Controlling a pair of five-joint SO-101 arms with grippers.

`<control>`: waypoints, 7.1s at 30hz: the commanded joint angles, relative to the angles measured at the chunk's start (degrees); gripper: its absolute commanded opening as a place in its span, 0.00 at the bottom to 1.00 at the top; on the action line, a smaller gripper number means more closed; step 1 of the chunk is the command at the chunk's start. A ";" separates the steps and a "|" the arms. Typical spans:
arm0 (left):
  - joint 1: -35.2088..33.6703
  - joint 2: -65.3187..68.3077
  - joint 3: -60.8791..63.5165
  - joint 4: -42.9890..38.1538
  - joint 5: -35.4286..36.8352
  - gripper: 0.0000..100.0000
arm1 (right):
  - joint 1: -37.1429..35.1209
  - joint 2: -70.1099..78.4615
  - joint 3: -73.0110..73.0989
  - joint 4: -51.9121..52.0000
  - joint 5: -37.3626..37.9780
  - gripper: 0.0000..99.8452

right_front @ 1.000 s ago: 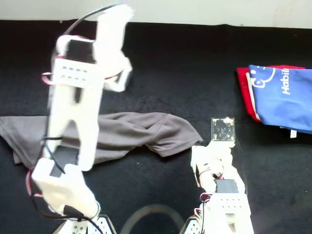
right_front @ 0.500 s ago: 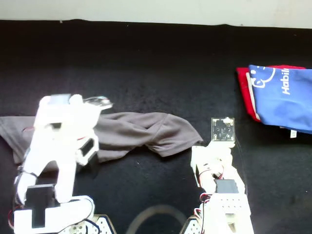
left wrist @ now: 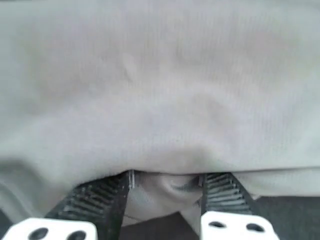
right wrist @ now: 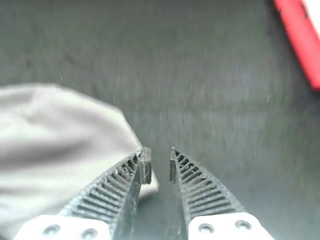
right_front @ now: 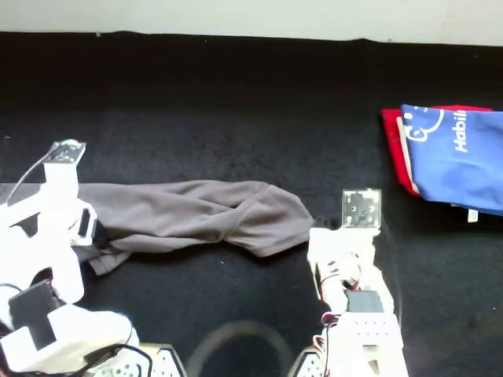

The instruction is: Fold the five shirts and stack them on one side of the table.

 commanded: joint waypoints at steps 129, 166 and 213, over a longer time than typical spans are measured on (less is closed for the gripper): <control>-8.66 -5.76 -17.98 31.65 12.57 0.01 | -37.14 54.11 -48.13 31.08 9.93 0.22; 3.91 -5.93 -32.40 57.14 4.57 0.13 | -8.04 43.91 -52.09 40.92 27.34 0.01; 8.66 32.48 -81.10 50.11 11.16 0.21 | -0.22 43.47 -58.33 42.77 28.13 0.01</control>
